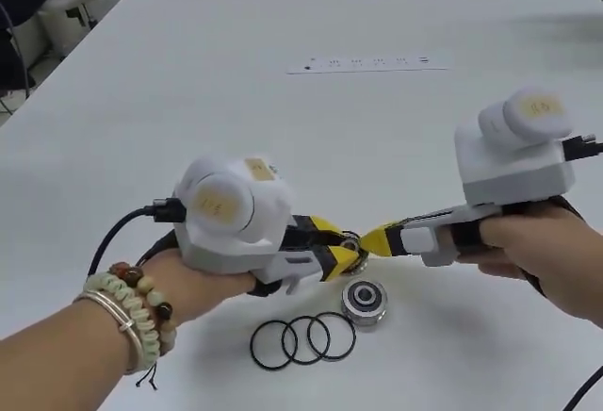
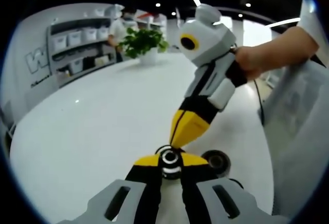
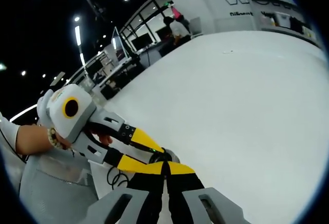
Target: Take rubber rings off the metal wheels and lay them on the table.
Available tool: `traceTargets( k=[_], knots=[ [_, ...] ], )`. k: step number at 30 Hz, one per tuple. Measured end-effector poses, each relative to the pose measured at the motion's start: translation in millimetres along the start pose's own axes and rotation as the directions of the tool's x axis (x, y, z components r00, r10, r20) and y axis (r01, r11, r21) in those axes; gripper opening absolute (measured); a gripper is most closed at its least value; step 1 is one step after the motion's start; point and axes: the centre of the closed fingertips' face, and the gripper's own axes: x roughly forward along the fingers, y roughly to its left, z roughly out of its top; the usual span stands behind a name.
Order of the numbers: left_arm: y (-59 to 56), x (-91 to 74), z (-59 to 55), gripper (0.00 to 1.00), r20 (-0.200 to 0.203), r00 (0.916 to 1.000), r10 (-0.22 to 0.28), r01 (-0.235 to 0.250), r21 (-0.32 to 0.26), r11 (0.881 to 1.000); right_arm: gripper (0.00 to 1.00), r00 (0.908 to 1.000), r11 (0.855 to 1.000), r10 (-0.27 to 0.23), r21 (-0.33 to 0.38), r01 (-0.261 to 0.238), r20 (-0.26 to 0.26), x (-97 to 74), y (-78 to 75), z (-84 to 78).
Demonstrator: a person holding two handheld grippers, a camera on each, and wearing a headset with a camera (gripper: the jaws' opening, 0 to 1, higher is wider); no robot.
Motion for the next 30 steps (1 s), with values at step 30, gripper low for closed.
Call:
traceTargets(
  k=[30],
  knots=[
    [4.9, -84.3, 59.3, 0.47, 0.059, 0.9981, -0.014, 0.008, 0.100, 0.995, 0.00, 0.9951, 1.000, 0.009, -0.019, -0.007, 0.098, -10.2, 7.6, 27.9]
  ],
)
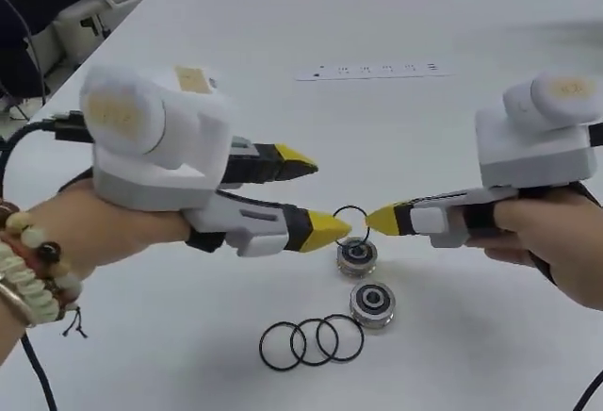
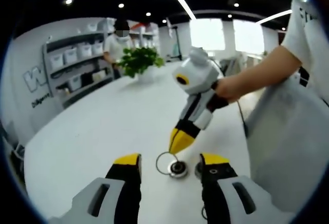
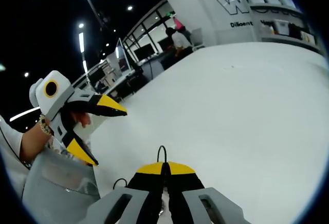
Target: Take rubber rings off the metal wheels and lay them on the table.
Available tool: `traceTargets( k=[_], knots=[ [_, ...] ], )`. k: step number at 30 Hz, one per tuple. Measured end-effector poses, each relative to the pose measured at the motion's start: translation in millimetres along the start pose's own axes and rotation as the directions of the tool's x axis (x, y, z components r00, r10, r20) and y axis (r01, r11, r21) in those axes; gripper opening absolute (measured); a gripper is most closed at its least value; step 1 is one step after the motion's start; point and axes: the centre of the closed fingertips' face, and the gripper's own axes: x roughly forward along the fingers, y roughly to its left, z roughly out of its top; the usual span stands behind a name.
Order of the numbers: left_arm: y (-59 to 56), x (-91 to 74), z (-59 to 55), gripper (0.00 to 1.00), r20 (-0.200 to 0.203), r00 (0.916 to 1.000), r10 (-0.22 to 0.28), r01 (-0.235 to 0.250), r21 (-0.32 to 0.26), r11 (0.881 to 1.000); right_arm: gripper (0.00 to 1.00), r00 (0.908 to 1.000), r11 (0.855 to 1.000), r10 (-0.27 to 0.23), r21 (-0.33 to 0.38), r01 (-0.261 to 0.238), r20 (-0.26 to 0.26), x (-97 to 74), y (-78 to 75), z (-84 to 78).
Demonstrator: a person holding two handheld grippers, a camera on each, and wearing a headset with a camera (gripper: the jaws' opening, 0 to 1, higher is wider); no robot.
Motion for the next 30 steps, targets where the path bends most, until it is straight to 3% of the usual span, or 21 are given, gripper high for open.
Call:
traceTargets(
  k=[7, 12, 18, 23, 27, 30],
  knots=[
    [1.7, -38.4, -5.4, 0.55, -0.011, 0.9995, 0.031, -0.031, 0.019, 0.999, 0.00, 0.9995, 1.000, 0.023, 0.002, -0.023, 0.021, 0.8, 9.1, 7.0],
    [3.3, -66.3, -10.2, 0.61, 0.001, 0.9973, 0.073, -0.073, -0.005, 0.997, 0.00, 0.9982, 0.999, 0.050, -0.001, -0.050, 0.034, 3.0, 21.4, 12.3],
    [0.2, -88.2, -17.8, 0.65, 0.029, 0.9937, 0.108, -0.107, -0.050, 0.993, 0.00, 0.9953, 0.996, 0.092, -0.024, -0.092, 0.030, 8.8, 41.4, 14.4],
    [-2.7, -103.2, -30.3, 0.68, 0.045, 0.9868, 0.155, -0.149, -0.116, 0.982, 0.00, 0.9897, 0.988, 0.143, -0.061, -0.143, -0.002, 16.6, 63.7, 9.4],
    [-0.9, -113.8, -49.0, 0.68, 0.023, 0.9769, 0.212, -0.205, -0.169, 0.964, 0.00, 0.9820, 0.980, 0.188, -0.059, -0.189, -0.020, 22.2, 79.4, 4.4],
    [-4.6, -119.9, -59.6, 0.68, 0.013, 0.9747, 0.223, -0.217, -0.194, 0.957, 0.00, 0.9770, 0.976, 0.210, -0.057, -0.212, -0.037, 26.3, 87.9, -1.2]
  ],
)
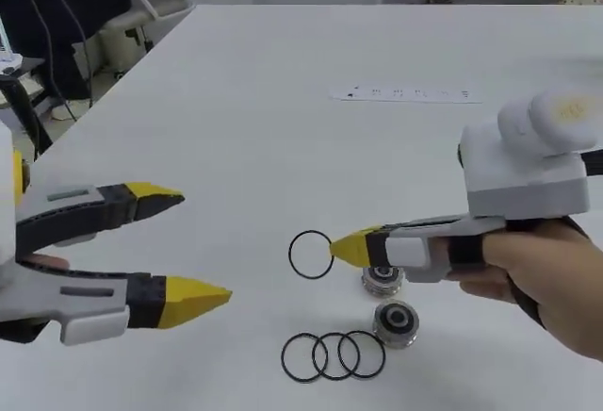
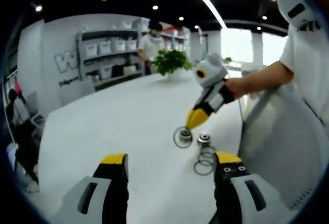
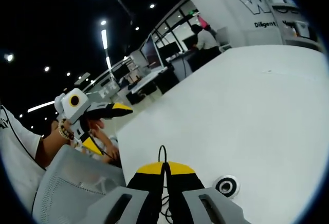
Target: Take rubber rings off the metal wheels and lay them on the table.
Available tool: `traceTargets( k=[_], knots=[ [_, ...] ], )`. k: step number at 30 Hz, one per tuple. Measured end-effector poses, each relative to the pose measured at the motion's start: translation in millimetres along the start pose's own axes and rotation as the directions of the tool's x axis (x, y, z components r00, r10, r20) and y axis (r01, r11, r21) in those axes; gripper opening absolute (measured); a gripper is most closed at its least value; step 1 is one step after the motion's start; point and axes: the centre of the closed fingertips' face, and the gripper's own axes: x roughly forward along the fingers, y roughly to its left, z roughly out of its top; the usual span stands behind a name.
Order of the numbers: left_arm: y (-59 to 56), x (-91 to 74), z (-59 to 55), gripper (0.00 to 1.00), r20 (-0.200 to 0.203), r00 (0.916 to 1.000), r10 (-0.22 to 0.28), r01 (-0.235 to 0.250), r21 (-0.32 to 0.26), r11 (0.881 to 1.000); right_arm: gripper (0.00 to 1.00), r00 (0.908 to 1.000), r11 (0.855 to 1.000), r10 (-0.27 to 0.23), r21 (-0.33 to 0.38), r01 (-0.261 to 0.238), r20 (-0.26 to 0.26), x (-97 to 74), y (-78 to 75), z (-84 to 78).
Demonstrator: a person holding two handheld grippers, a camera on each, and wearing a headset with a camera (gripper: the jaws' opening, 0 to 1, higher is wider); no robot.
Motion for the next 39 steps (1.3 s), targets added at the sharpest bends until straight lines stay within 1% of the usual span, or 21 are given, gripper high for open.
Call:
traceTargets(
  k=[2, 5, 7, 12, 17, 23, 28, 36, 39],
  knots=[
    [0.2, -5.0, -7.3, 0.68, -0.009, 0.9998, 0.016, -0.016, -0.012, 1.000, 0.00, 0.9997, 1.000, 0.014, -0.006, -0.014, -0.018, 4.3, 5.0, -4.7],
    [-2.1, -10.6, -15.0, 0.68, -0.018, 0.9996, 0.020, -0.021, -0.034, 0.999, 0.00, 0.9986, 0.999, 0.033, -0.011, -0.033, -0.043, 9.2, 11.5, -11.4],
    [-4.7, -13.5, -20.0, 0.68, -0.031, 0.9993, 0.022, -0.024, -0.037, 0.999, 0.00, 0.9976, 0.999, 0.044, -0.011, -0.044, -0.054, 11.8, 14.8, -14.5],
    [-8.6, -17.2, -25.7, 0.70, -0.031, 0.9992, 0.024, -0.026, -0.059, 0.998, 0.00, 0.9948, 0.998, 0.066, -0.009, -0.067, -0.078, 18.2, 22.5, -21.6],
    [-11.5, -17.4, -33.2, 0.72, -0.049, 0.9985, 0.024, -0.027, -0.070, 0.997, 0.00, 0.9903, 0.996, 0.084, -0.008, -0.085, -0.111, 23.9, 28.3, -31.0],
    [-13.2, -16.3, -36.2, 0.73, -0.054, 0.9983, 0.023, -0.027, -0.076, 0.997, 0.00, 0.9831, 0.995, 0.095, -0.017, -0.099, -0.156, 30.2, 29.6, -43.8],
    [-16.5, -14.8, -37.5, 0.73, -0.054, 0.9984, 0.016, -0.020, -0.083, 0.996, 0.00, 0.9776, 0.995, 0.096, -0.018, -0.101, -0.187, 33.8, 30.5, -54.6],
    [-18.8, -14.2, -40.6, 0.73, -0.060, 0.9981, 0.011, -0.016, -0.088, 0.996, 0.00, 0.9681, 0.996, 0.071, -0.037, -0.082, -0.240, 37.9, 26.2, -71.7],
    [-15.7, -15.1, -41.1, 0.73, -0.062, 0.9977, 0.027, -0.032, -0.080, 0.996, 0.00, 0.9655, 0.997, 0.056, -0.044, -0.069, -0.254, 38.9, 23.5, -76.0]
  ],
)
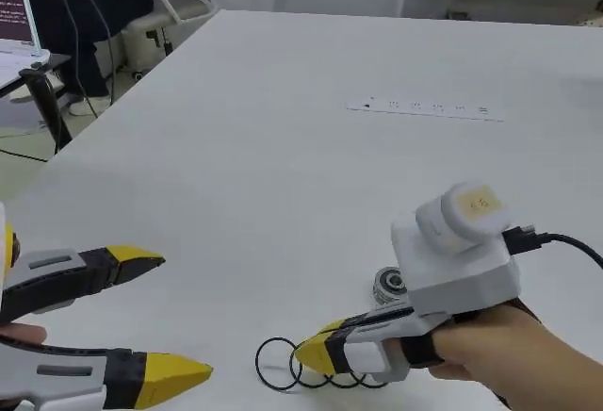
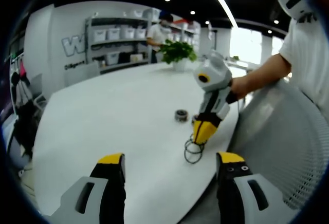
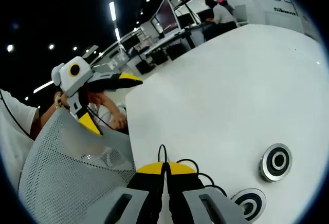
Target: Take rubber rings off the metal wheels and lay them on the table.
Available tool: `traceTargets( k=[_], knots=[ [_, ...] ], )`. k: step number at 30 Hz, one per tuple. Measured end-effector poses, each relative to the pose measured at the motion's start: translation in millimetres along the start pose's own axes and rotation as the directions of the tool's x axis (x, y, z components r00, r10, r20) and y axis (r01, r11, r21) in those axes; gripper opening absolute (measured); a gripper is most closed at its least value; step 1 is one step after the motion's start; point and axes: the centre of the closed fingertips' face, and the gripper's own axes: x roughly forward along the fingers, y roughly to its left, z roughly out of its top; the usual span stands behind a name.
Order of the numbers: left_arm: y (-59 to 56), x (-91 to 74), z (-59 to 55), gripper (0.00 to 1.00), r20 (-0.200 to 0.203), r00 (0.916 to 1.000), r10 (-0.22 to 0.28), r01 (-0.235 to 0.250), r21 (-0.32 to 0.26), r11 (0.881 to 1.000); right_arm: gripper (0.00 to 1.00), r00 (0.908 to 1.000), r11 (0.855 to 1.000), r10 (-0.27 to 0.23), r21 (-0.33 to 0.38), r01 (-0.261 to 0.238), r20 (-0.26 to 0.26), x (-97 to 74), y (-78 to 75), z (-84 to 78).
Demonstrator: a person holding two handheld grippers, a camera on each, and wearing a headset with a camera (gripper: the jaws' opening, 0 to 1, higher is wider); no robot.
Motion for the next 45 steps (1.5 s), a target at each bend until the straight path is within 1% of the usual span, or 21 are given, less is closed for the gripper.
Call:
traceTargets(
  k=[5, 7, 9, 14, 18, 24, 29, 32, 35, 37, 39, 40, 42, 45],
  knots=[
    [1.6, -1.7, -0.3, 0.72, 0.005, 0.9999, 0.010, -0.010, -0.004, 1.000, 0.00, 0.9999, 1.000, -0.015, -0.003, 0.015, -0.002, 1.4, -2.8, -1.0],
    [2.0, -2.1, -0.6, 0.71, 0.006, 0.9999, 0.015, -0.015, 0.006, 1.000, 0.00, 0.9997, 1.000, -0.024, -0.004, 0.023, -0.002, 1.8, -4.5, -1.2],
    [2.7, -2.6, 0.5, 0.70, 0.012, 0.9997, 0.023, -0.023, 0.017, 1.000, 0.00, 0.9995, 0.999, -0.033, -0.008, 0.033, 0.000, 2.0, -6.6, -0.9],
    [3.2, -2.6, 2.8, 0.69, 0.023, 0.9994, 0.025, -0.026, 0.012, 1.000, 0.00, 0.9990, 0.999, -0.043, -0.009, 0.043, 0.009, 3.2, -9.3, -0.1],
    [1.6, -1.7, 3.1, 0.70, 0.022, 0.9996, 0.018, -0.018, 0.012, 1.000, 0.00, 0.9990, 0.999, -0.043, -0.028, 0.044, 0.012, 3.6, -8.8, 0.8],
    [-5.8, 1.1, 7.2, 0.71, 0.022, 0.9997, -0.008, 0.008, 0.013, 1.000, 0.07, 0.9977, 0.995, -0.068, -0.079, 0.068, 0.006, 2.9, -10.8, 1.2],
    [-9.7, 2.7, 8.8, 0.72, 0.019, 0.9996, -0.021, 0.021, 0.023, 1.000, 0.09, 0.9973, 0.992, -0.074, -0.105, 0.074, 0.002, 0.4, -9.9, 3.2],
    [-10.1, 3.0, 10.9, 0.73, 0.027, 0.9994, -0.024, 0.023, 0.014, 1.000, 0.12, 0.9961, 0.983, -0.088, -0.161, 0.087, -0.001, -3.2, -7.2, 6.6],
    [-11.2, 3.0, 11.8, 0.74, 0.024, 0.9993, -0.029, 0.028, 0.014, 1.000, 0.15, 0.9963, 0.974, -0.085, -0.211, 0.080, -0.016, -5.0, -1.7, 7.0],
    [-11.9, 3.1, 11.8, 0.74, 0.017, 0.9994, -0.031, 0.031, 0.022, 0.999, 0.18, 0.9952, 0.961, -0.088, -0.267, 0.074, -0.042, -6.7, 1.5, 5.4],
    [-13.0, 3.0, 12.2, 0.75, 0.014, 0.9993, -0.036, 0.036, 0.026, 0.999, 0.24, 0.9941, 0.947, -0.094, -0.314, 0.073, -0.053, -9.2, 5.4, 6.9],
    [-13.3, 3.0, 12.4, 0.75, 0.013, 0.9992, -0.037, 0.037, 0.027, 0.999, 0.26, 0.9940, 0.943, -0.093, -0.326, 0.069, -0.058, -10.5, 7.6, 7.8],
    [-13.8, 3.2, 12.6, 0.75, 0.014, 0.9991, -0.040, 0.040, 0.027, 0.999, 0.31, 0.9930, 0.930, -0.094, -0.362, 0.062, -0.071, -13.9, 11.2, 9.6],
    [-14.7, 4.5, 11.5, 0.76, 0.008, 0.9990, -0.045, 0.045, 0.025, 0.999, 0.39, 0.9926, 0.923, -0.095, -0.380, 0.059, -0.076, -18.2, 14.7, 11.9]
  ],
)
